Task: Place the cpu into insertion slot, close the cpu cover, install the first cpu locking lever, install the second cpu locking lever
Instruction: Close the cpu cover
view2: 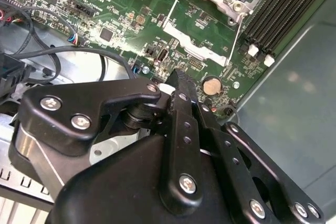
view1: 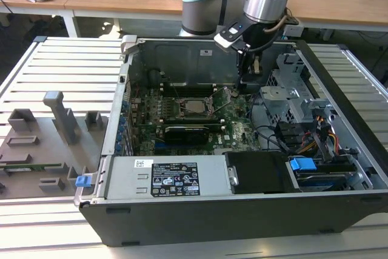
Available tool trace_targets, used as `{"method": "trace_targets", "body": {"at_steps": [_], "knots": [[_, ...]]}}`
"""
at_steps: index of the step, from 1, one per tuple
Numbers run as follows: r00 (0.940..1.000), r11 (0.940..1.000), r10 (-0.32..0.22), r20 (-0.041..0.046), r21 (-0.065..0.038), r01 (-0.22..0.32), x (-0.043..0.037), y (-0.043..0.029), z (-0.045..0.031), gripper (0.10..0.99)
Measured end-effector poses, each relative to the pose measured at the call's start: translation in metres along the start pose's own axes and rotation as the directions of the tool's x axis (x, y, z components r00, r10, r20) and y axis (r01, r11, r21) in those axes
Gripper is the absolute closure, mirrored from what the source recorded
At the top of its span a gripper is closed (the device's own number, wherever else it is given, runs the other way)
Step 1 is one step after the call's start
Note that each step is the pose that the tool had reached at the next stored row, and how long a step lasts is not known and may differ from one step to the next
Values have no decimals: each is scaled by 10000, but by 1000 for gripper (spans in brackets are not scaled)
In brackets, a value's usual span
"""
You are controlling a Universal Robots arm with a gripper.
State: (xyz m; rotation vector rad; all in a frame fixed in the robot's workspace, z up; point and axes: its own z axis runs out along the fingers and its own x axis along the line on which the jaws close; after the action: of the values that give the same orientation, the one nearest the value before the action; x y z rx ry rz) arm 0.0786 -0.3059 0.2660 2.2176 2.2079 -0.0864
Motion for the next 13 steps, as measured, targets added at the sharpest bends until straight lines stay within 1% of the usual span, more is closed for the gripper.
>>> {"method": "trace_targets", "body": {"at_steps": [5, 9, 13], "knots": [[10000, 10000, -1, 3, 0, 1, 1, 0, 30, 980], [10000, 10000, 3, 1, 0, -3, 1, -4, 33, 980], [10000, 10000, 0, 1, 0, 0, 1, -96, 35, 980]]}}
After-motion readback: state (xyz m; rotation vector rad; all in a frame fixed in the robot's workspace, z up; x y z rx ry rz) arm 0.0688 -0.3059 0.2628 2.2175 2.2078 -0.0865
